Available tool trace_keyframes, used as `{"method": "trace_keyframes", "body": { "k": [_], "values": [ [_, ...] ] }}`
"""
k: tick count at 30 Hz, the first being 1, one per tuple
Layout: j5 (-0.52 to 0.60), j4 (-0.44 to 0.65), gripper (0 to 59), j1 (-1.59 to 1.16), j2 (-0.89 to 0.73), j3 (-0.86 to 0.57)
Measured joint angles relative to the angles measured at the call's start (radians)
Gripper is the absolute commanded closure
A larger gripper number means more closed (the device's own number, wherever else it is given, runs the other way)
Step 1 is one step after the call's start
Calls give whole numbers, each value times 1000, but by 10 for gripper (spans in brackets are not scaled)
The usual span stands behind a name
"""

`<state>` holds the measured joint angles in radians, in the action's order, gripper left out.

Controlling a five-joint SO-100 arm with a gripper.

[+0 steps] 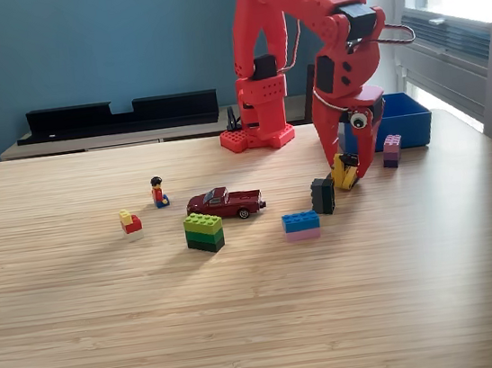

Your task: Grasp a lego block and put it in the bin.

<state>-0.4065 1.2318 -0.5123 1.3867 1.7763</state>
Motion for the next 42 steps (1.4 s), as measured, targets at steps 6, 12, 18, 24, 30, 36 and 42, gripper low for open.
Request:
{"method": "trace_keyframes", "body": {
  "k": [6, 12, 18, 24, 30, 36, 42],
  "values": [
    [20, 78, 585, 2, -5, -72],
    [20, 250, 585, 6, -5, -210],
    [20, 422, 585, 3, -5, -483],
    [60, 476, 585, -112, 0, -578],
    [106, 489, 586, -302, 109, -554],
    [143, 499, 586, -497, 229, -503],
    [166, 500, 586, -736, 258, -367]
  ]
}}
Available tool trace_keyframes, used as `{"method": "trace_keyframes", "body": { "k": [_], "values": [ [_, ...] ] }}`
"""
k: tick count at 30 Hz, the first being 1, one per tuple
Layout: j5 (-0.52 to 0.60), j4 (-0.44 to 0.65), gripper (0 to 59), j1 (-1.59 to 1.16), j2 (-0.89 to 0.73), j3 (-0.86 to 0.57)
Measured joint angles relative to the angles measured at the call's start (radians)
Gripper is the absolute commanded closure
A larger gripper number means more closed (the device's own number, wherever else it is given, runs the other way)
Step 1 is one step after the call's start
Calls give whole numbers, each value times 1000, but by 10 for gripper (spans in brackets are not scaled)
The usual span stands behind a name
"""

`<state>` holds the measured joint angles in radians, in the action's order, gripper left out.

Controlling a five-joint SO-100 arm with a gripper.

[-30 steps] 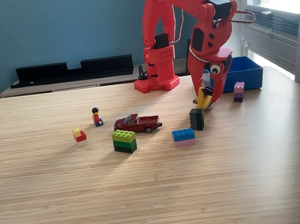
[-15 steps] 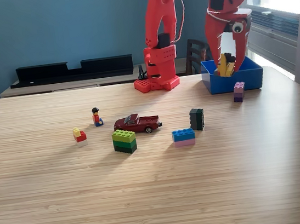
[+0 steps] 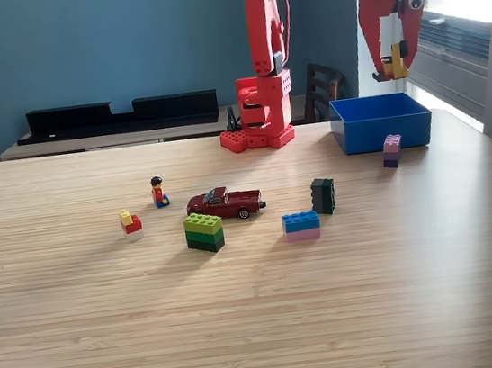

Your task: Grasp a lego block and put it in the bin.

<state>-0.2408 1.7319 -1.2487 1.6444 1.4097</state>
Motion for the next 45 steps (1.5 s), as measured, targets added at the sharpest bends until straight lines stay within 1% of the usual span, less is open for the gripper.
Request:
{"method": "trace_keyframes", "body": {
  "k": [6, 10, 11, 13, 15, 17, 20, 22, 23, 26, 28, 32, 33, 38, 45],
  "values": [
    [-40, 0, 586, -169, 0, 132],
    [-64, 0, 582, -227, 2, 150],
    [-69, 0, 564, -232, 2, 150],
    [-78, 0, 421, -235, 2, 150],
    [-87, 0, 308, -235, 2, 150],
    [-95, 0, 260, -235, 2, 150],
    [-95, 0, 241, -232, 2, 150],
    [-95, 0, 253, -216, 3, 149],
    [-95, 0, 268, -202, 3, 149],
    [-95, 0, 337, -153, 3, 121],
    [-95, 0, 394, -120, 6, 95],
    [-78, 0, 567, -63, 8, 44],
    [-75, 0, 585, -37, 8, 26],
    [-15, 0, 585, 141, 12, -48],
    [77, 0, 585, 428, 12, -69]
  ]
}}
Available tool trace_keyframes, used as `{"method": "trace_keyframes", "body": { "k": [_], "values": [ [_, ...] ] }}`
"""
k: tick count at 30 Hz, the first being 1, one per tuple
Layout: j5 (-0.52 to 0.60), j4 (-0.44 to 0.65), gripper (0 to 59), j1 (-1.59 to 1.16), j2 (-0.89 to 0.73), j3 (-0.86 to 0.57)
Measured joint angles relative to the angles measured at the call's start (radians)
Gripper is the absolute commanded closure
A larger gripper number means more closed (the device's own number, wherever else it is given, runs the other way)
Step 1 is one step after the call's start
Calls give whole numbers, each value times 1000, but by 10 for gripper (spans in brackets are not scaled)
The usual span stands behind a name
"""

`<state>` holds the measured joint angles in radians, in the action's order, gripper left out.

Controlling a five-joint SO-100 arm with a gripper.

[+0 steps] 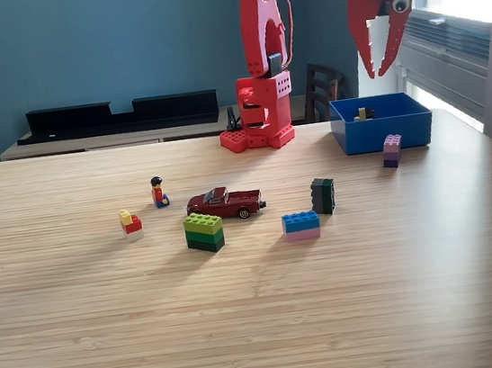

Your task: Grasp a lego block and put it in the bin.

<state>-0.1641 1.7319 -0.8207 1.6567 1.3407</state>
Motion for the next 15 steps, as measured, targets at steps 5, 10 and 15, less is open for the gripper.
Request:
{"method": "trace_keyframes", "body": {
  "k": [5, 10, 15],
  "values": [
    [51, 0, 585, 230, 0, 0],
    [71, 0, 585, 428, 0, 0],
    [72, 0, 585, 509, 3, 44]
  ]
}}
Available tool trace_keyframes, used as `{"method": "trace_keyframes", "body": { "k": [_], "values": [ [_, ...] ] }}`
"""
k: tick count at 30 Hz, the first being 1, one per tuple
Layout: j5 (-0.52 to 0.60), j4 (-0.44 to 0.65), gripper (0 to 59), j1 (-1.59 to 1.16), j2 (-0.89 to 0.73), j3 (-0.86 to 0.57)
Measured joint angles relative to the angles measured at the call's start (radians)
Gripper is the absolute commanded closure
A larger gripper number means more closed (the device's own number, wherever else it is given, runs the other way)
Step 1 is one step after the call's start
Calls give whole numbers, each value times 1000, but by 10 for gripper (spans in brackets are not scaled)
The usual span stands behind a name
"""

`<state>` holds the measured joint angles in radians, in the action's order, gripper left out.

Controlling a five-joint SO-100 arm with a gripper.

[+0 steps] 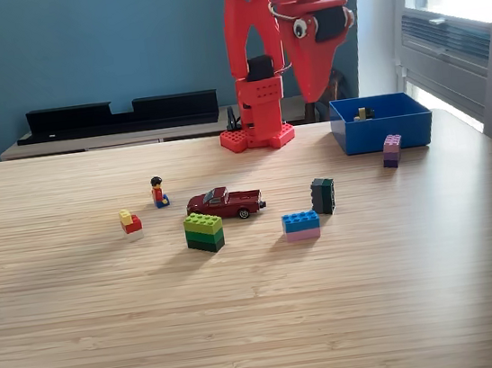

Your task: Grasp a lego block and put it in the bin.

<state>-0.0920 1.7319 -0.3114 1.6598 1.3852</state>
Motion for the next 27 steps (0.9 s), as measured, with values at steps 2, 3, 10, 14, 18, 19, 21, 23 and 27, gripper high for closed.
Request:
{"method": "trace_keyframes", "body": {
  "k": [2, 3, 10, 14, 18, 19, 21, 23, 27],
  "values": [
    [3, 0, 585, 3, 0, 15],
    [8, 0, 585, 3, 0, 23],
    [15, 0, 585, 3, 0, 37],
    [14, -6, 585, 21, 0, 37],
    [15, -8, 585, 28, 0, 37],
    [20, -8, 585, 32, 0, 37],
    [31, -8, 585, 41, 0, 37],
    [43, -8, 585, 57, 0, 35],
    [89, -8, 585, 112, 0, -6]
  ]
}}
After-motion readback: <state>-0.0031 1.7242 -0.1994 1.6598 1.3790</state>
